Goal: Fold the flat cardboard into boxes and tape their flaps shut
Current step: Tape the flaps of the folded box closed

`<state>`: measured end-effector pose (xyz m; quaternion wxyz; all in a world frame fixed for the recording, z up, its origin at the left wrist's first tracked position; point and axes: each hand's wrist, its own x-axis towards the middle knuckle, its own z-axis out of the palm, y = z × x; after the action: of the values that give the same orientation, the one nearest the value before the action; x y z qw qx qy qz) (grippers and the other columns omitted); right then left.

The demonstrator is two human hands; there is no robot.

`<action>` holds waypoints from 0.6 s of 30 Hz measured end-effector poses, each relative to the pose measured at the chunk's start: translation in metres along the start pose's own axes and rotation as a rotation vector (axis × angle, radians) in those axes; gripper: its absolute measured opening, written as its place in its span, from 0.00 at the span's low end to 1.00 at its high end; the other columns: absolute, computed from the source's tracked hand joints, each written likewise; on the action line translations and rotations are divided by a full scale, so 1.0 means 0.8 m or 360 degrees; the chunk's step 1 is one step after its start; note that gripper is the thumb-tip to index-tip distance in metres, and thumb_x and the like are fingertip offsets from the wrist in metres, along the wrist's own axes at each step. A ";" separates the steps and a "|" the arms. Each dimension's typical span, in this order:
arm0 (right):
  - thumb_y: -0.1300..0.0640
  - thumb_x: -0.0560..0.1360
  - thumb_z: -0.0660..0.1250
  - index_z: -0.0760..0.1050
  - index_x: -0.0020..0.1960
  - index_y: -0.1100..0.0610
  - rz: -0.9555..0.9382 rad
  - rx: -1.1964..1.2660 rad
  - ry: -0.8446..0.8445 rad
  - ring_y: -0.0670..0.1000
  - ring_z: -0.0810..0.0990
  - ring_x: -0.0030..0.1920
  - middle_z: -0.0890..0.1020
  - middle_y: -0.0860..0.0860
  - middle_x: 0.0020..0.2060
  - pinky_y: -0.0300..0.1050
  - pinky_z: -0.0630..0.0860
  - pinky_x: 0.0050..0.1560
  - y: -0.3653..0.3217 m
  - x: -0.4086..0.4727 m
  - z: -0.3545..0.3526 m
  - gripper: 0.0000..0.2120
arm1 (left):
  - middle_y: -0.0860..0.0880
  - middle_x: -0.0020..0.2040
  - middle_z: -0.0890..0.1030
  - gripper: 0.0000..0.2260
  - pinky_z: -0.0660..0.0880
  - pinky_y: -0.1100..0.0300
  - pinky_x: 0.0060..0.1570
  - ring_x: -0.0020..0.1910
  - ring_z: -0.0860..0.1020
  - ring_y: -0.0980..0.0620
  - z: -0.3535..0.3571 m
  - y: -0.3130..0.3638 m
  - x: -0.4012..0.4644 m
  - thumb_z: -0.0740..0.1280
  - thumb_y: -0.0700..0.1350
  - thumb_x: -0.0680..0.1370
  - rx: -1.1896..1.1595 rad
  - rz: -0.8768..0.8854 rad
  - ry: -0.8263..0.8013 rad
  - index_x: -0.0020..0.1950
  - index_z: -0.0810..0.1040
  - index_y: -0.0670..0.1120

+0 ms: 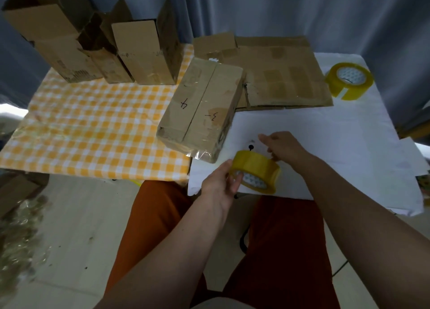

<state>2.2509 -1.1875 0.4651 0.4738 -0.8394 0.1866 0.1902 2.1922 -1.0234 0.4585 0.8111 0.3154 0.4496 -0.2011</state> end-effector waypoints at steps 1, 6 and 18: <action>0.44 0.76 0.64 0.77 0.47 0.67 0.0055 -0.0074 0.0019 0.51 0.74 0.34 0.76 0.61 0.38 0.41 0.71 0.31 -0.001 0.013 0.006 0.23 | 0.38 0.56 0.77 0.06 0.80 0.57 0.29 0.57 0.75 0.45 0.001 0.001 0.001 0.72 0.35 0.73 -0.0016 -0.0010 0.0011 0.46 0.77 0.37; 0.45 0.69 0.74 0.75 0.56 0.64 0.0040 -0.0652 -0.0042 0.58 0.78 0.52 0.79 0.59 0.50 0.43 0.71 0.44 -0.008 0.055 0.038 0.26 | 0.39 0.53 0.80 0.04 0.81 0.56 0.32 0.53 0.78 0.46 0.005 0.002 0.003 0.73 0.35 0.72 -0.0042 -0.0058 0.0004 0.44 0.79 0.37; 0.66 0.75 0.65 0.80 0.57 0.59 -0.1516 -0.0996 -0.0174 0.53 0.71 0.54 0.78 0.57 0.51 0.47 0.72 0.49 -0.044 0.006 0.014 0.12 | 0.41 0.47 0.82 0.06 0.82 0.54 0.39 0.48 0.79 0.46 0.006 -0.003 0.006 0.74 0.36 0.72 -0.0133 -0.0043 0.0052 0.45 0.79 0.38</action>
<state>2.2707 -1.1612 0.4828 0.2452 -0.9201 -0.3021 0.0450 2.1960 -1.0285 0.4554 0.8133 0.2785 0.4751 -0.1878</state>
